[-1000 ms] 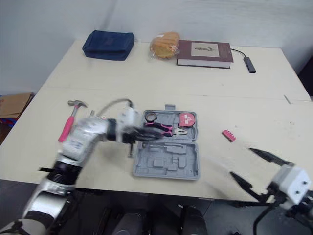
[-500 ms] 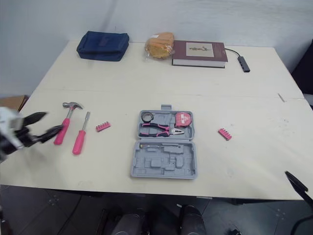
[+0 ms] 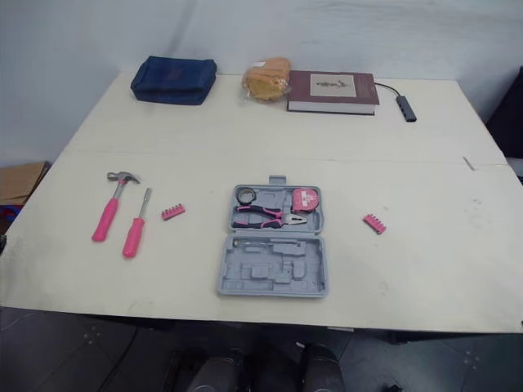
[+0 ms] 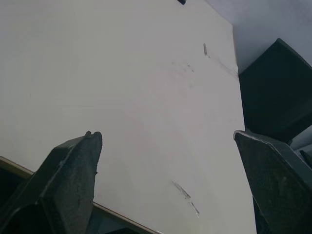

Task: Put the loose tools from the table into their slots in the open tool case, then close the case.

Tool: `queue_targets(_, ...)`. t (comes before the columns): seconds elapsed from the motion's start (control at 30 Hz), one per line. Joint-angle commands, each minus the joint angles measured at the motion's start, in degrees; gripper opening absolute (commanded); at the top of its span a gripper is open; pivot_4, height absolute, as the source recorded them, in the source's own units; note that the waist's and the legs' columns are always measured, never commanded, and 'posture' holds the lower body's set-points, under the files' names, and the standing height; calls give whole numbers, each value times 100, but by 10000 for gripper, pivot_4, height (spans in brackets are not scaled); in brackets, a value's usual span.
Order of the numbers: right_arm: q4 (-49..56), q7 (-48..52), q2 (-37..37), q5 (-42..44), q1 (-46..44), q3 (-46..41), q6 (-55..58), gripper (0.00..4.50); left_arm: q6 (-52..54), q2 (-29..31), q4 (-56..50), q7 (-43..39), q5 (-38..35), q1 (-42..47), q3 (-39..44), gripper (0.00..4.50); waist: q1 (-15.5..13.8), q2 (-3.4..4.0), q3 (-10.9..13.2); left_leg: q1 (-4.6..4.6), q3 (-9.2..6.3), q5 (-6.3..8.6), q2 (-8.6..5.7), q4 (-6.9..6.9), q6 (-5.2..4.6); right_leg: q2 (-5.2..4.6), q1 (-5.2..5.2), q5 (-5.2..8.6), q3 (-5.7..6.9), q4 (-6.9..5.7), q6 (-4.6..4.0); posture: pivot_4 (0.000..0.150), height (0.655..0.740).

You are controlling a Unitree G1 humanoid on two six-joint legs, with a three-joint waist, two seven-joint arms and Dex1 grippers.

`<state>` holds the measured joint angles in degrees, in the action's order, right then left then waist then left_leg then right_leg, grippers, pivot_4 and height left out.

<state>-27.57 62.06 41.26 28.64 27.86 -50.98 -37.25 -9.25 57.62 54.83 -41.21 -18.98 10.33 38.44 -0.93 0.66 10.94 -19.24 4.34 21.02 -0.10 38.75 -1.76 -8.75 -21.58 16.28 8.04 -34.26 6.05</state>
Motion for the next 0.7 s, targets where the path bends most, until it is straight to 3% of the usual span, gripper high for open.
queue_targets(0.03, 1453, -297, -313, 542, -47, 428, 710, 45000, 320, 12, -769, -183, -284, 144, -20, 44620, 43, -11, -3, 2, 4, 0, 6, 0, 3, 7, 0, 0, -5, -6, 0, 1500, 7400)
queue_targets(0.2, 3035, -410, -609, 535, 225, 1139, 1347, 45000, 1364, -101, -1853, -373, -592, 82, -145, 44620, 88, -6, -2, 4, 11, 3, 16, -8, 12, 16, -8, 3, -17, -23, -5, 1500, 7400)
queue_targets(0.37, 4262, -584, -249, 463, -498, 1927, 1989, 45000, 3106, -379, -3426, 45, -616, 102, -940, 44620, 109, -6, -1, 5, 33, 6, 10, -6, 2, 17, -13, -1, -37, -21, 2, 1500, 7400)
queue_targets(0.53, 4756, -455, 33, 226, -911, 2311, 2174, 45000, 4245, -689, -4037, 1147, -397, 414, -1170, 44620, 64, -25, 0, -10, 41, -4, 21, 0, -9, 30, -42, 3, -44, -42, -6, 1500, 7400)
queue_targets(0.7, 5310, -634, 188, 553, -1572, 2717, 2764, 45000, 4769, -861, -3824, 1426, -199, 903, -1644, 44620, 22, -32, 3, -12, 61, -13, 15, 5, -27, 31, -47, 4, -48, -40, -7, 1500, 7400)
